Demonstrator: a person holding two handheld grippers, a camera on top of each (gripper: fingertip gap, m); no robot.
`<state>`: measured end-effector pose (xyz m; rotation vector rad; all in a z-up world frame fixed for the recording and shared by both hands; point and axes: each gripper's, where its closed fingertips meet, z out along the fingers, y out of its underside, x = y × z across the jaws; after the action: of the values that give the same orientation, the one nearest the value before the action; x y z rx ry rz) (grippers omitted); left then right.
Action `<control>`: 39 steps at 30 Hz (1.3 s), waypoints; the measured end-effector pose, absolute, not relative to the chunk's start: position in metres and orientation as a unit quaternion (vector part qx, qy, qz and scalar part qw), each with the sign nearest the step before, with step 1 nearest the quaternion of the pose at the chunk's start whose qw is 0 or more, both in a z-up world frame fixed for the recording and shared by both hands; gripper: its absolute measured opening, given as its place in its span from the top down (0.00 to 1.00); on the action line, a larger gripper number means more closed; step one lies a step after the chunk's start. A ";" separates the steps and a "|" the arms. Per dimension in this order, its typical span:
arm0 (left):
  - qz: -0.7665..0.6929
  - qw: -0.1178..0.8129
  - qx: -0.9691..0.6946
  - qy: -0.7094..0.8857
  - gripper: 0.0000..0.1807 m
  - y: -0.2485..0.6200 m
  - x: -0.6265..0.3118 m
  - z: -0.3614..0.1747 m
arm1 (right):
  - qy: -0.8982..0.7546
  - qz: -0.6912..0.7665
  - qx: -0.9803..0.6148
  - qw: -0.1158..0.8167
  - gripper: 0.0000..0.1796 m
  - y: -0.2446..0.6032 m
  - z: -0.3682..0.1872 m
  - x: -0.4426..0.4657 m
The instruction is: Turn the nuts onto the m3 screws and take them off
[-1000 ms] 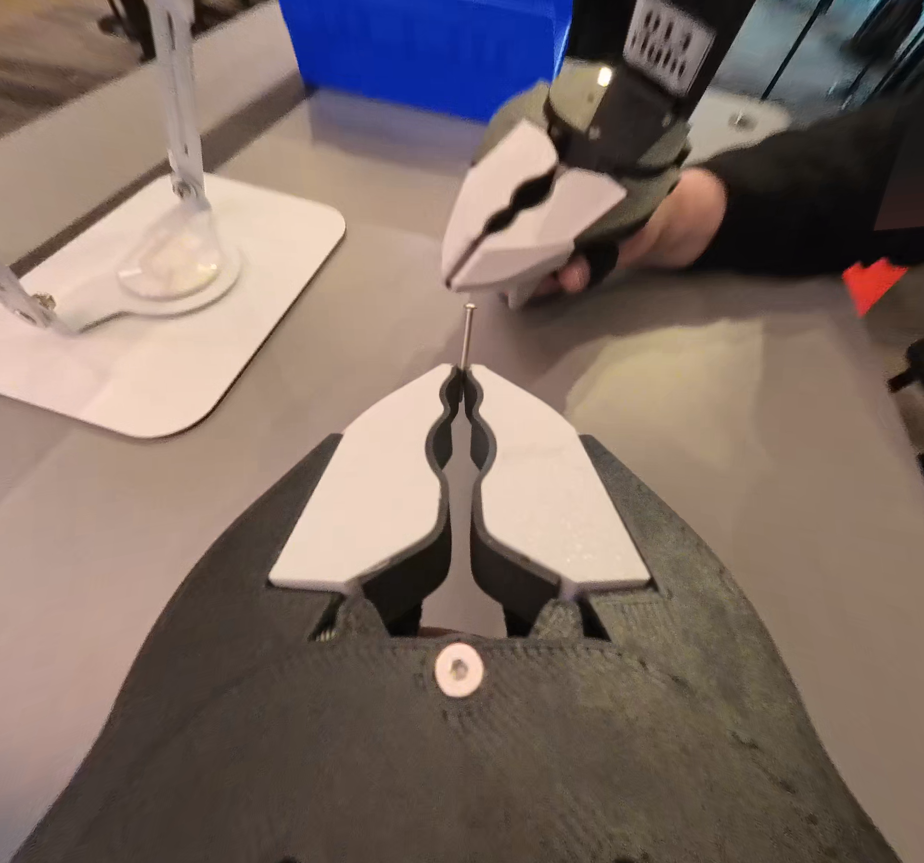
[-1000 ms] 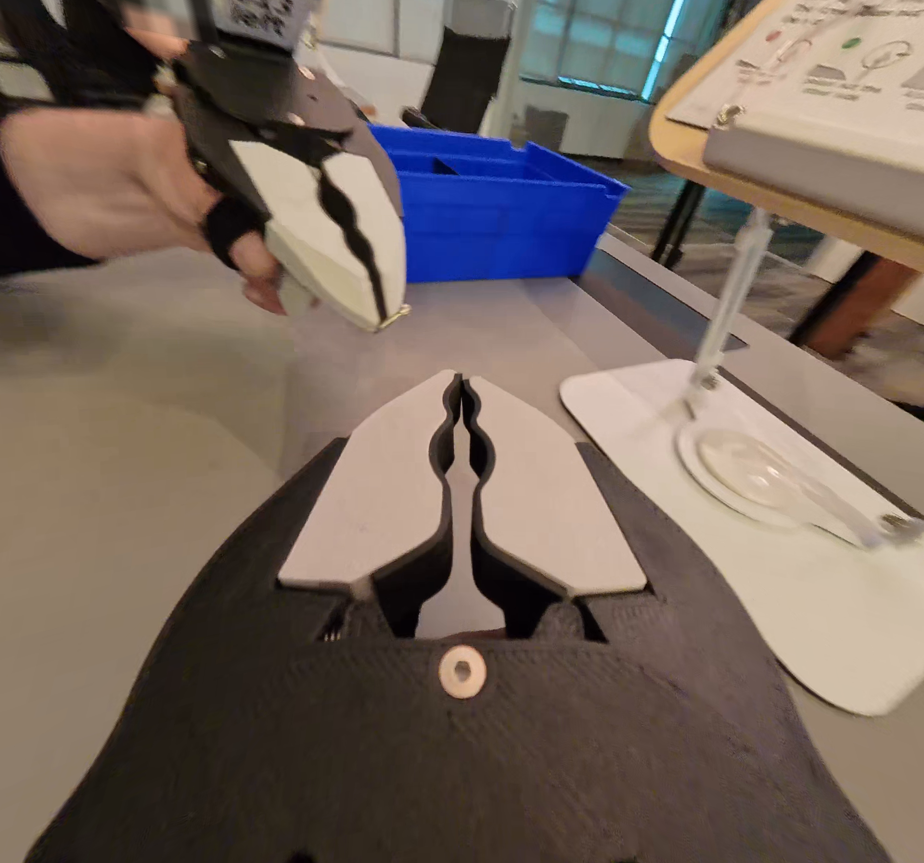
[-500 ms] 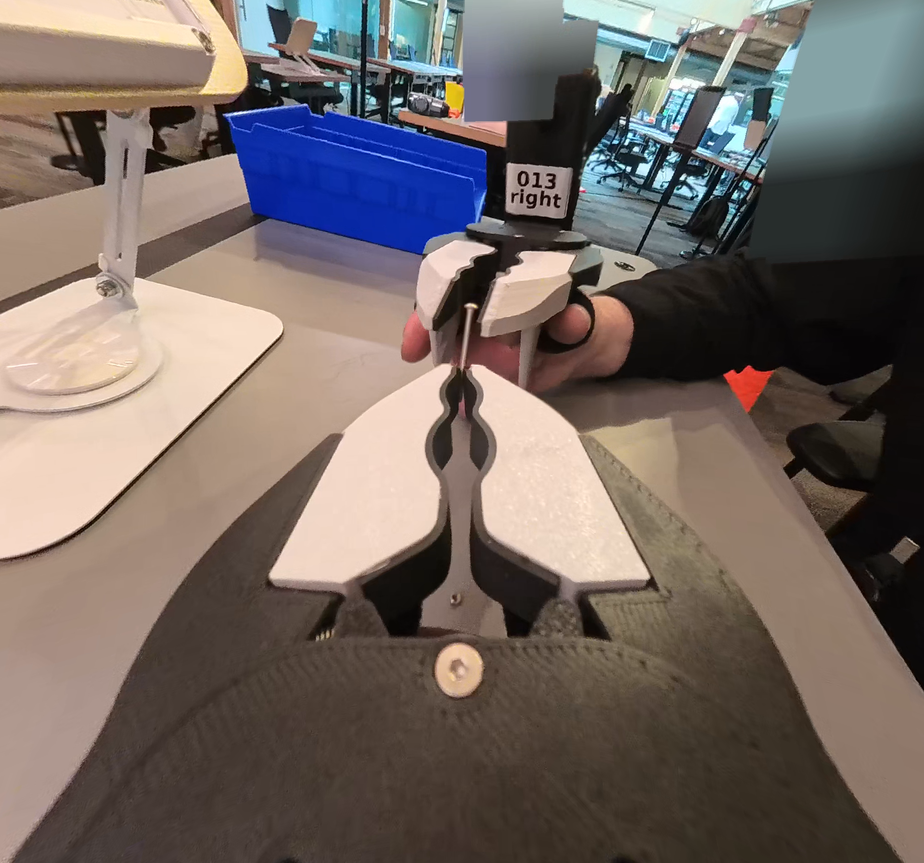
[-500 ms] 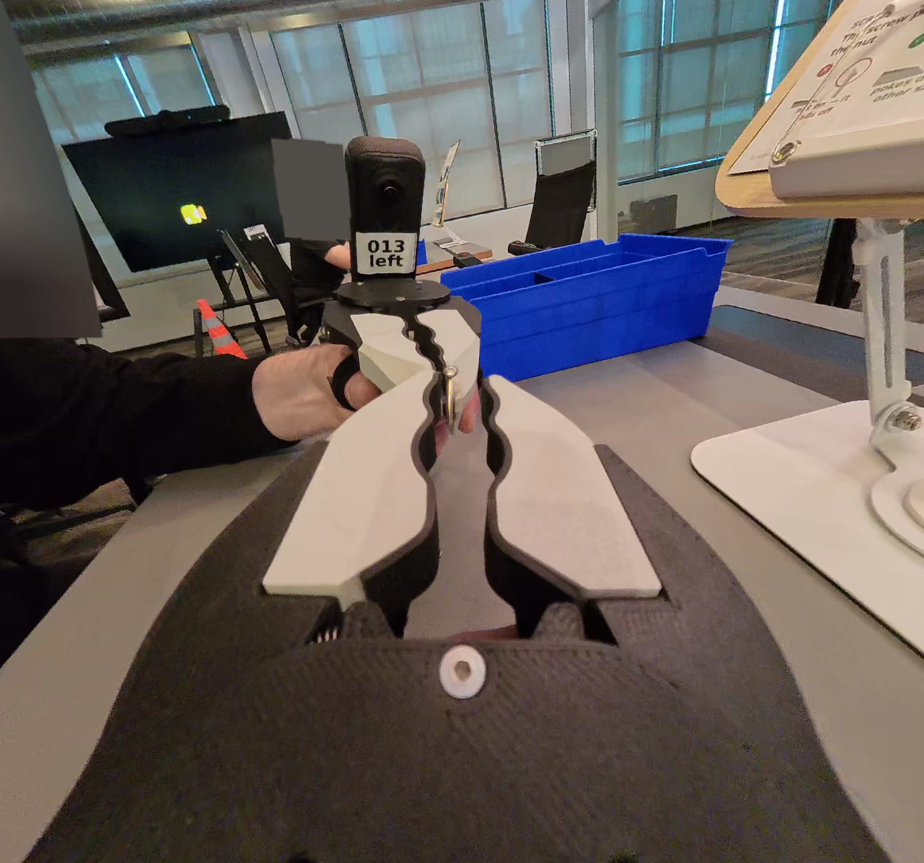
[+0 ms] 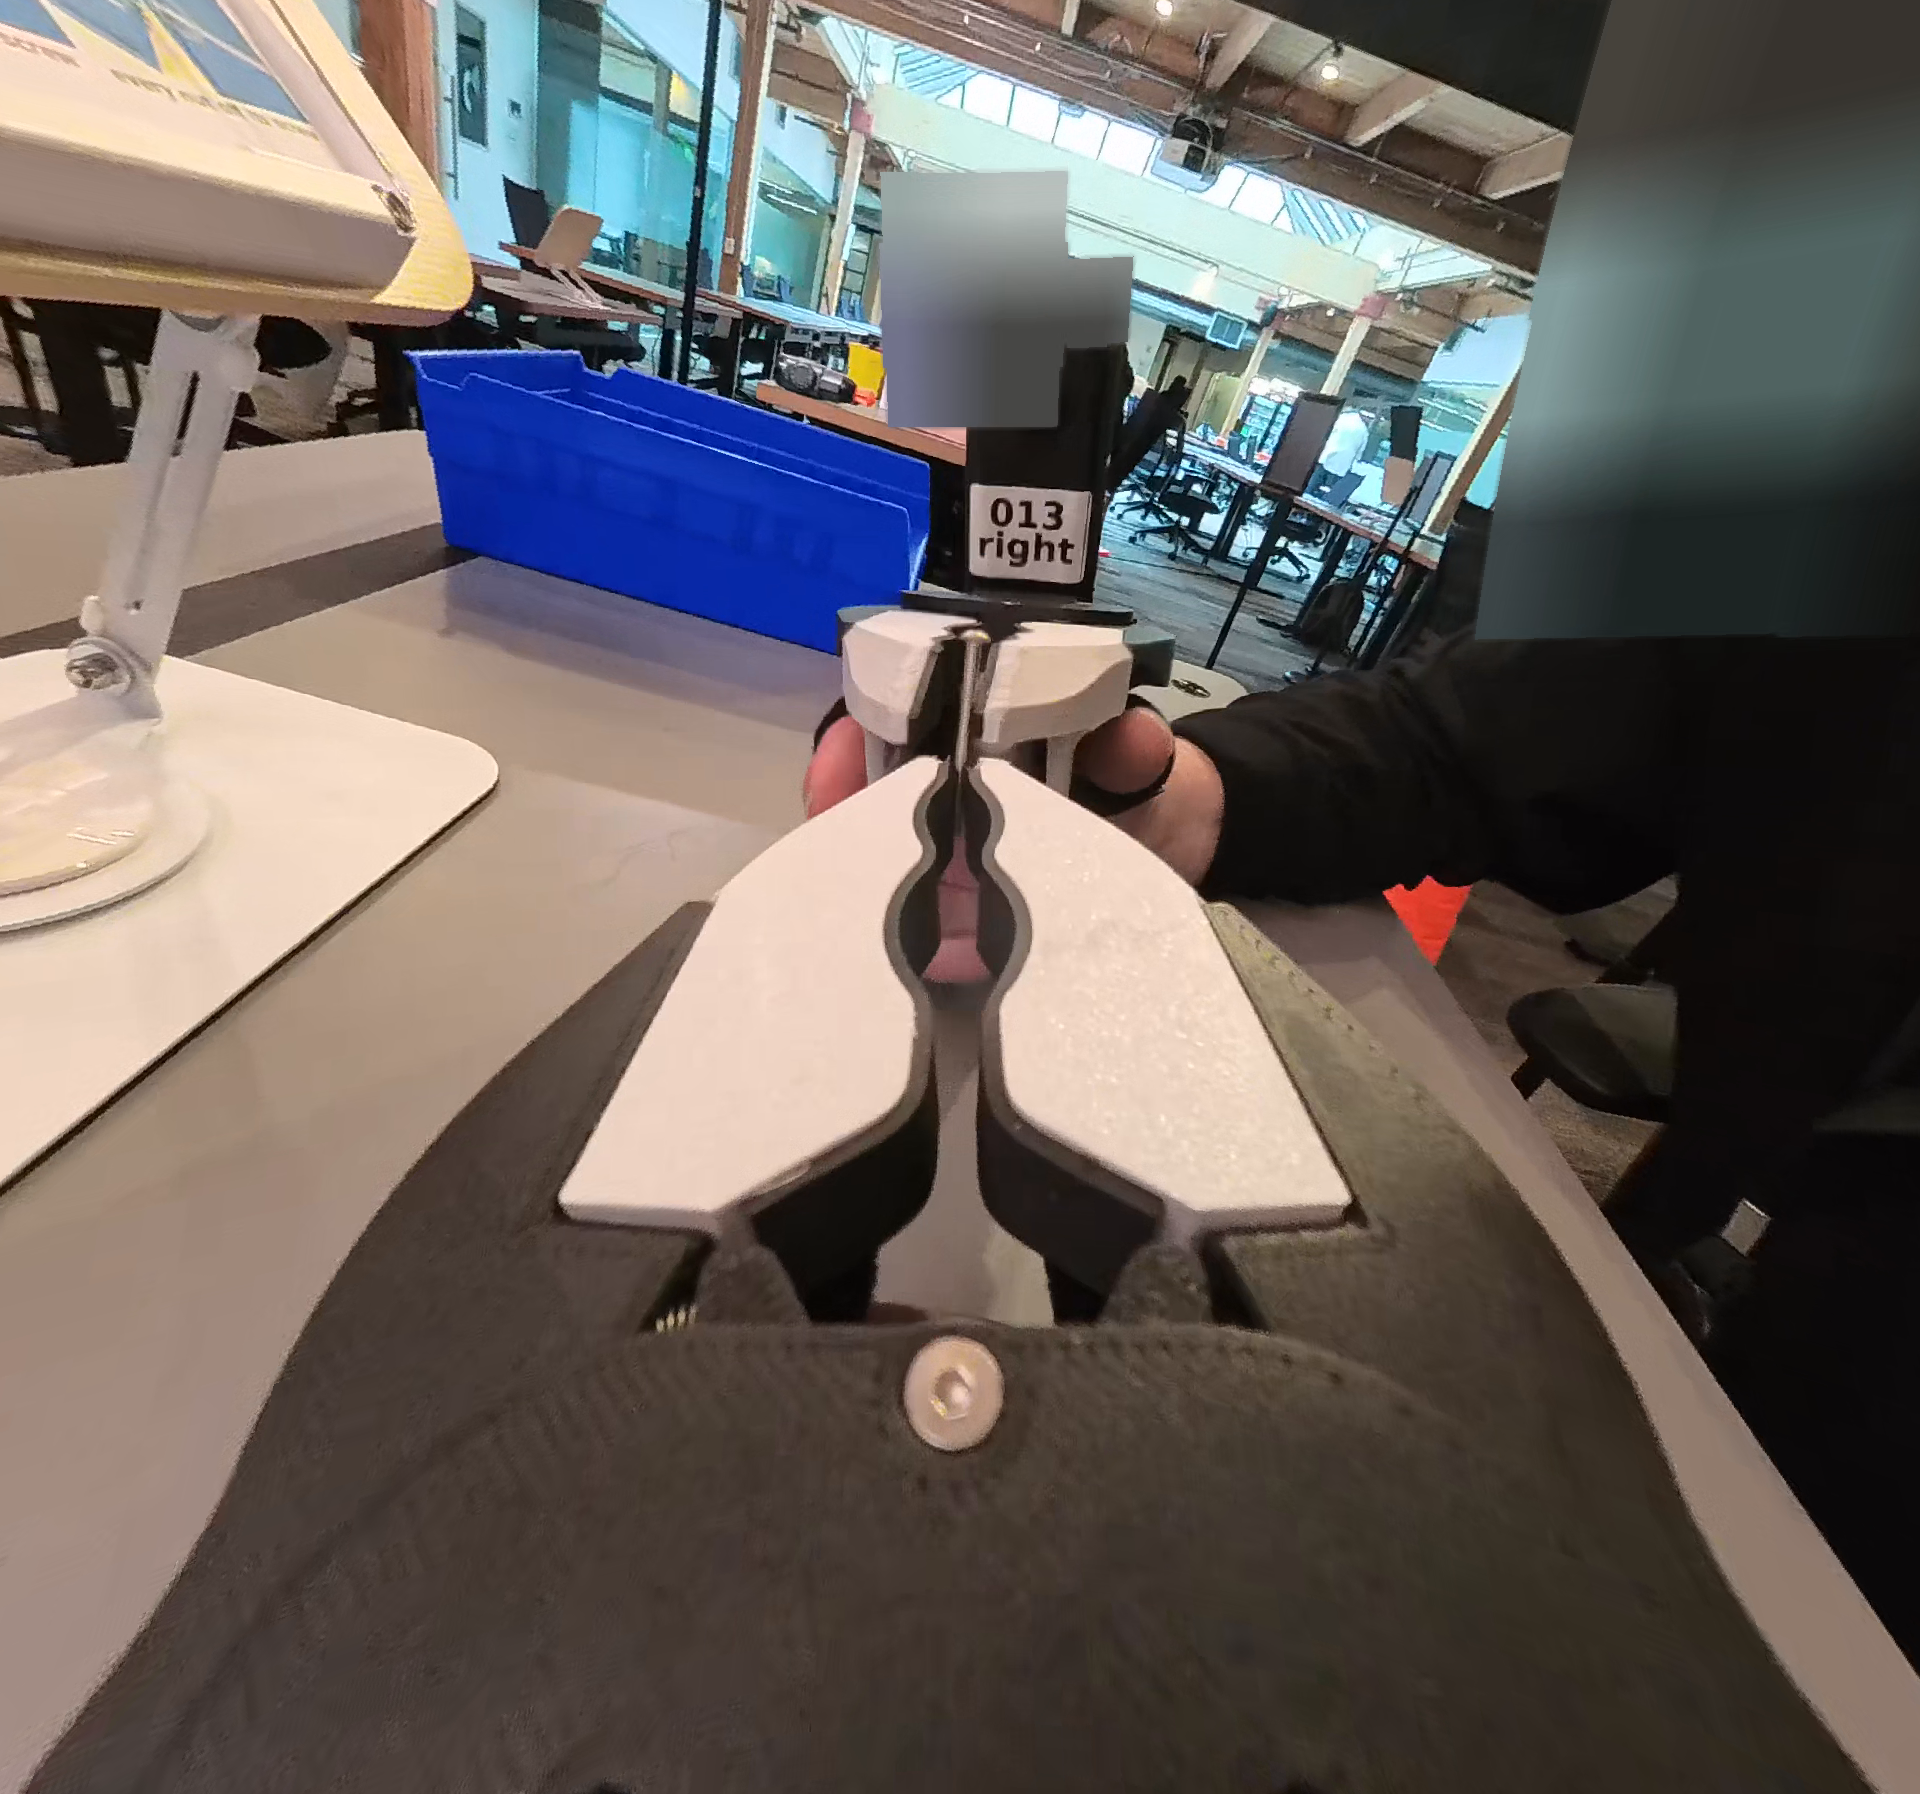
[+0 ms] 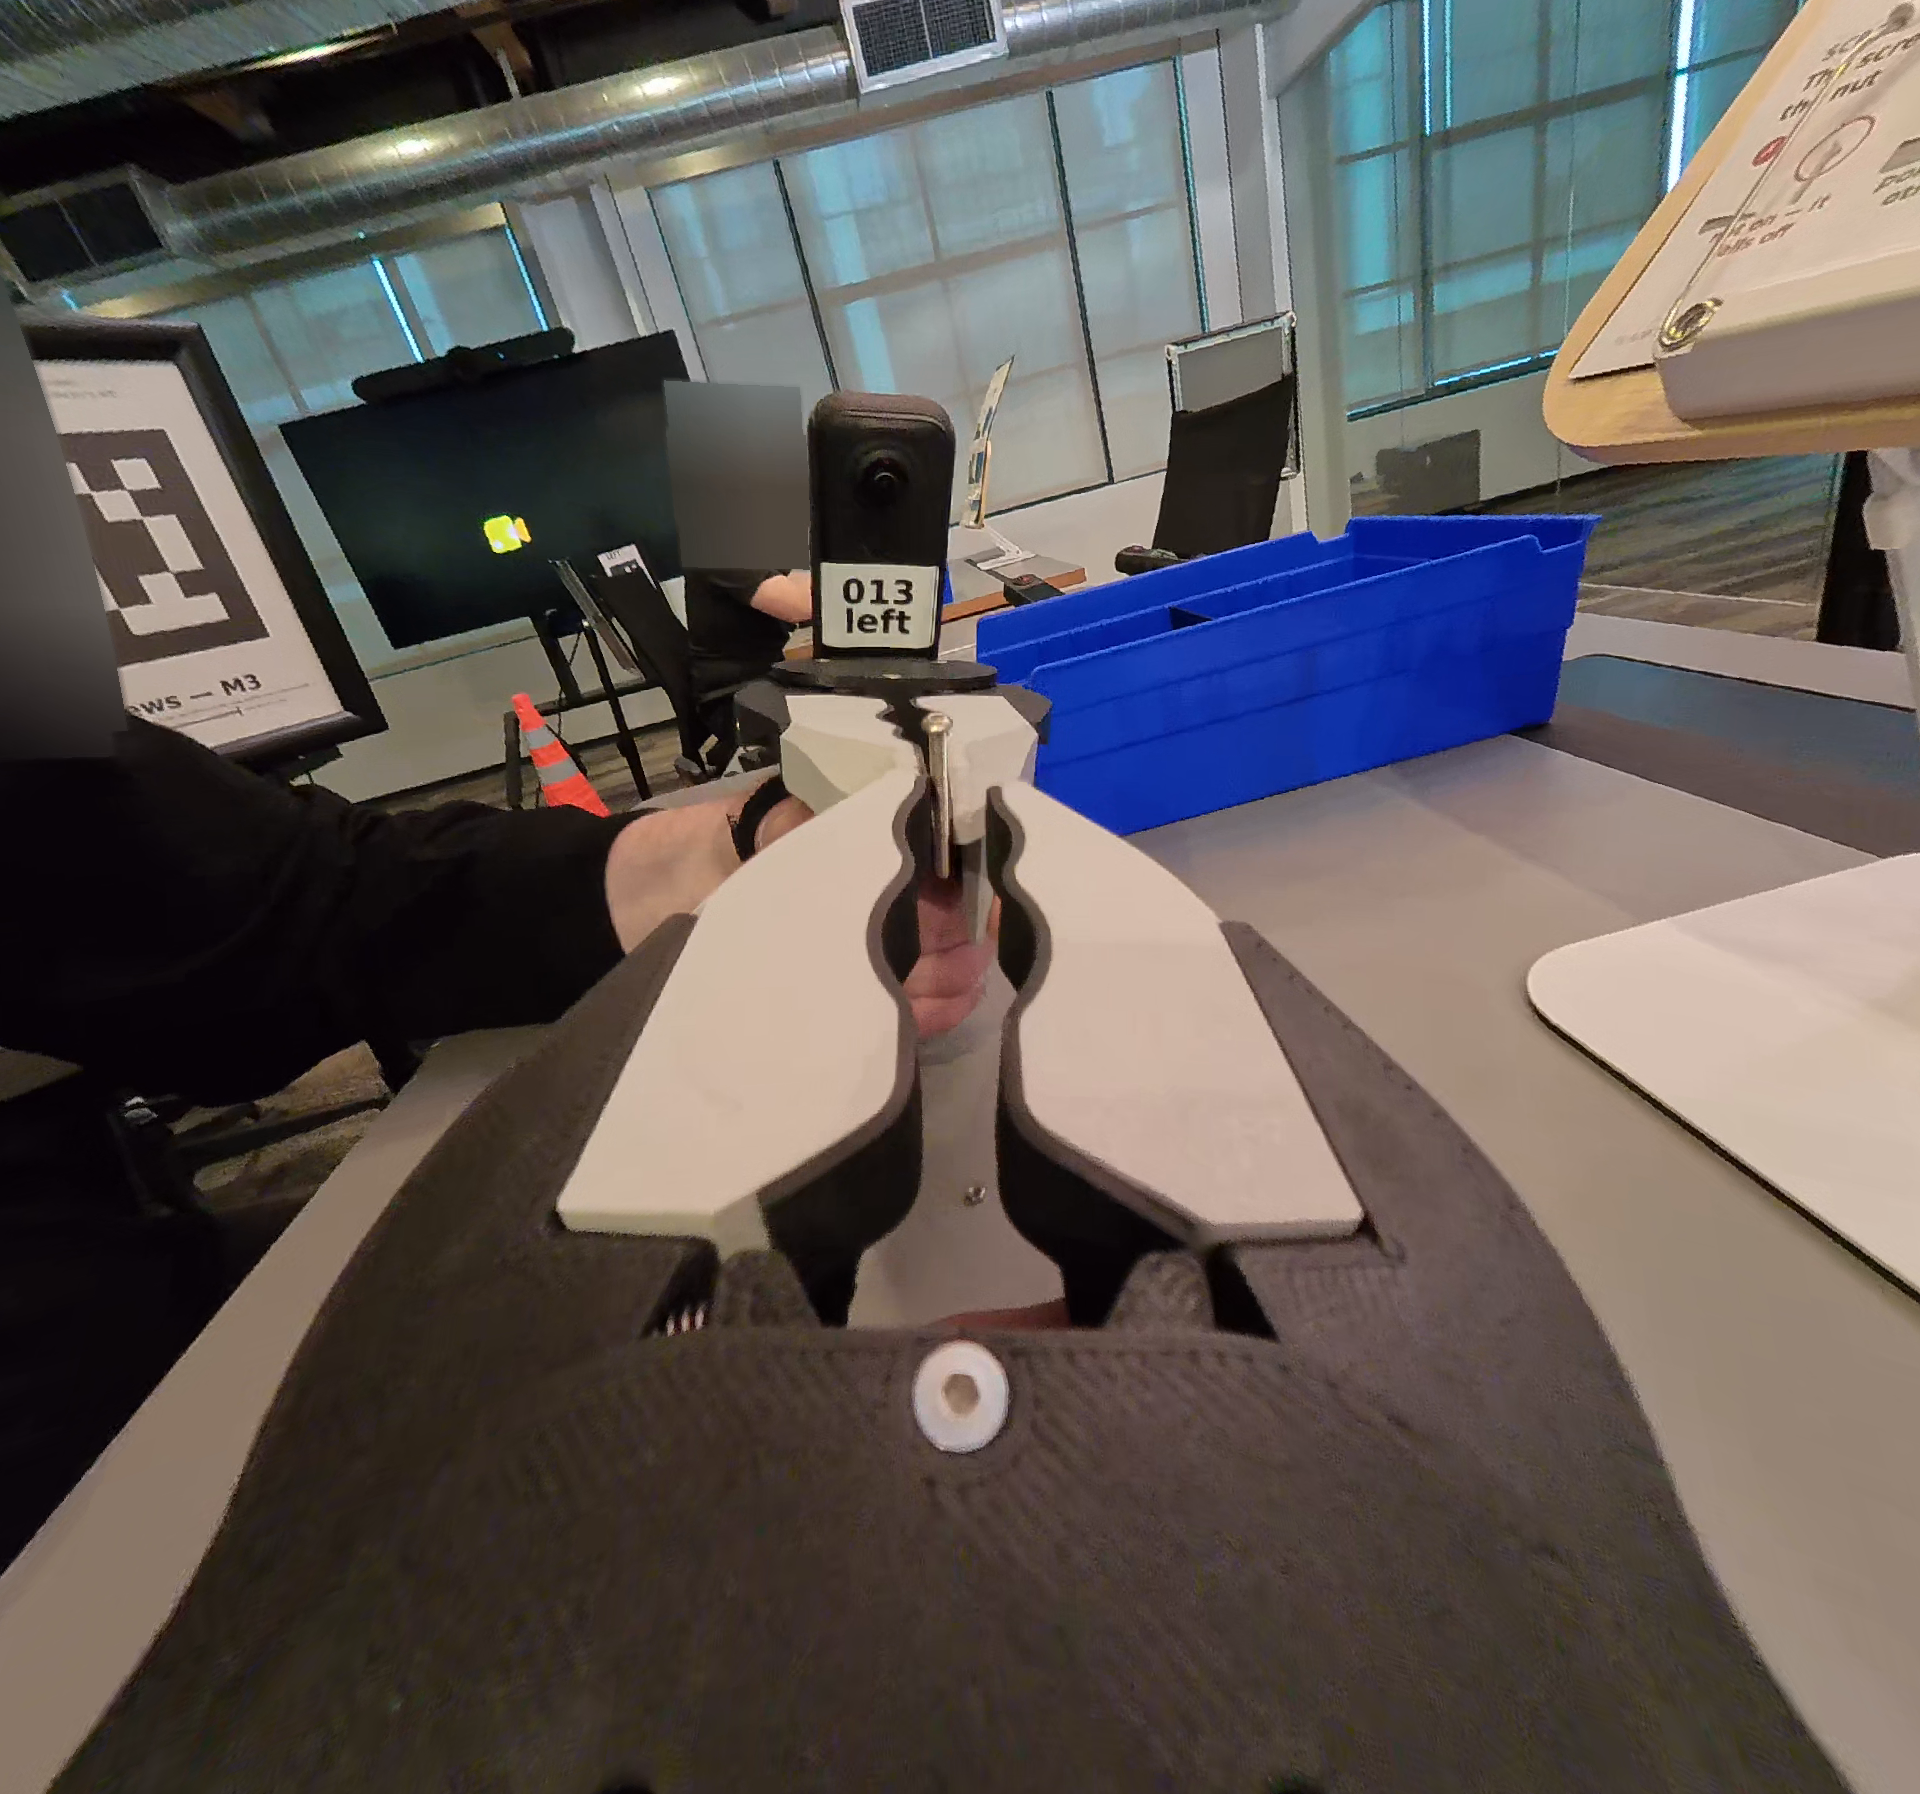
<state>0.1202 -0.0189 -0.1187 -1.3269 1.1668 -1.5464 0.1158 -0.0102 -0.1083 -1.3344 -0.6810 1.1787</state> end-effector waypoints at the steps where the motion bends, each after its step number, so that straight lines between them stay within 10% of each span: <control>1: -0.608 0.389 -0.521 0.456 0.99 -0.018 0.121 -0.118 | -0.289 0.508 -0.570 0.577 0.95 -0.011 -0.108 0.116; 26: -0.386 0.450 -0.530 0.607 0.86 -0.021 0.113 -0.134 | -0.454 0.296 -0.607 0.582 0.99 -0.014 -0.148 0.099; 39: -0.360 0.427 -0.535 0.633 0.96 -0.021 0.110 -0.148 | -0.490 0.262 -0.606 0.569 0.99 -0.018 -0.159 0.095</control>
<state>0.1100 -0.0210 -0.1481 -1.3373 1.5821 -0.9000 0.0947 -0.0182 -0.1588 -1.4232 -1.1512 0.6144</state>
